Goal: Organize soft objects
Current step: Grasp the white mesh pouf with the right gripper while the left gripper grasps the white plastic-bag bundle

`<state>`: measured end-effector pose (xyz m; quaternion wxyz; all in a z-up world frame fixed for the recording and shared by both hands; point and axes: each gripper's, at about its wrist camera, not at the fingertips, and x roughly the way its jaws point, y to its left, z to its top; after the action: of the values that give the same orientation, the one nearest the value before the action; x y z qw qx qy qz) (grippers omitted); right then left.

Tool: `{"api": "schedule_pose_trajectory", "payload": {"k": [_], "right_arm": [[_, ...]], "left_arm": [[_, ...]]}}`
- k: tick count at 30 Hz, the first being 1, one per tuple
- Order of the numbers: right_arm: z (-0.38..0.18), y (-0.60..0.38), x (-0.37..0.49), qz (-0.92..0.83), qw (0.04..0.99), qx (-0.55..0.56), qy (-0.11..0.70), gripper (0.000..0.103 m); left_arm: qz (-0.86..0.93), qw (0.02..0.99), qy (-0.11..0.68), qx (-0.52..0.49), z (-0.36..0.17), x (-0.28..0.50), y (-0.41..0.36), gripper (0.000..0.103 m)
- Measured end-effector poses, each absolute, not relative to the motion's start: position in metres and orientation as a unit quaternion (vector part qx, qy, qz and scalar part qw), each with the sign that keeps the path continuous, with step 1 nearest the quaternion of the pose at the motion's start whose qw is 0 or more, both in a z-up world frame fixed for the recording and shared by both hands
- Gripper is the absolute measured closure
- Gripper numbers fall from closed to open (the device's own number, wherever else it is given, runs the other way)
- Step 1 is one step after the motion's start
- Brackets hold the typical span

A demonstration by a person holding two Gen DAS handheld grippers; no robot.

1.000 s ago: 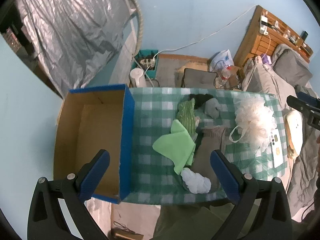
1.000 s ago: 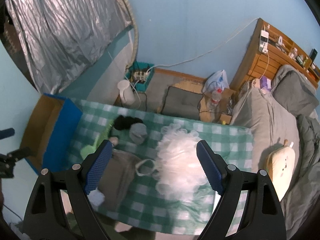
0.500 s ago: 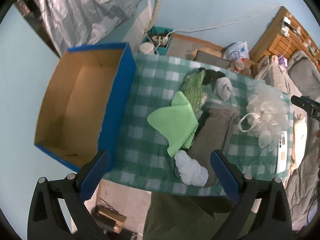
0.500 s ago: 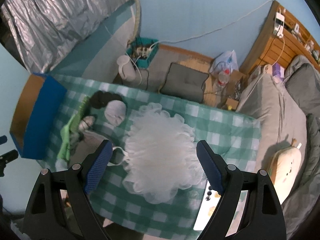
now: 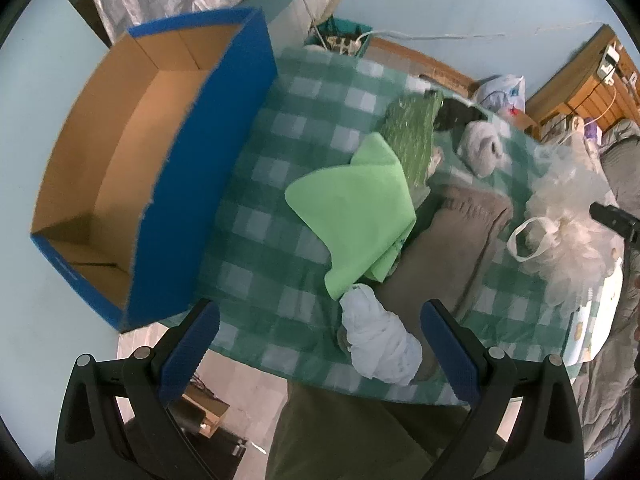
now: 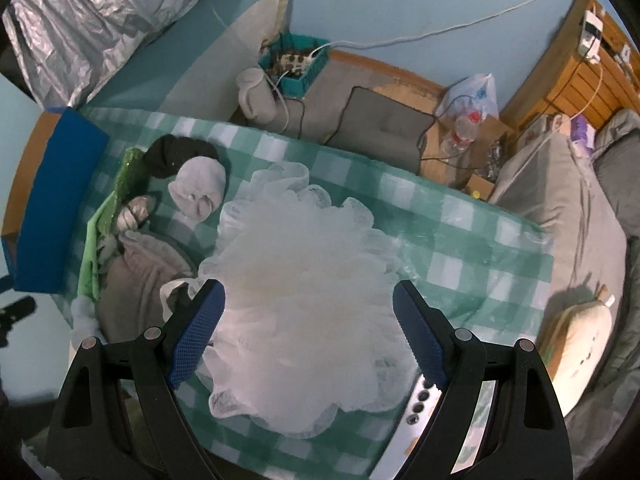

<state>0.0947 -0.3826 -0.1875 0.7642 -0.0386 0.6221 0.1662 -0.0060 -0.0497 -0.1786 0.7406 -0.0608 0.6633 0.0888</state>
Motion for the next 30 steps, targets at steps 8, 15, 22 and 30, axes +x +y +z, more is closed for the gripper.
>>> {"api": "schedule_pose_trajectory", "payload": {"k": [8,15,22,30], "right_arm": [[-0.21,-0.378,0.096,0.185,0.743,-0.039,0.642,0.018],[-0.231,-0.367,0.09,0.207,0.723,-0.043,0.658,0.018],[-0.249,-0.347,0.083,0.22,0.715,-0.07,0.66,0.018],[-0.272,-0.342,0.086,0.205,0.702,-0.077,0.678,0.015]], "left_arm": [[0.098,0.721,0.683,-0.067,-0.211,-0.009,-0.061,0.002],[0.1,0.705,0.697,-0.083,-0.233,-0.014,-0.066,0.002],[0.108,0.691,0.711,-0.077,-0.254,-0.015,-0.071,0.002],[0.112,0.678,0.723,-0.077,-0.279,-0.009,-0.067,0.002]]}}
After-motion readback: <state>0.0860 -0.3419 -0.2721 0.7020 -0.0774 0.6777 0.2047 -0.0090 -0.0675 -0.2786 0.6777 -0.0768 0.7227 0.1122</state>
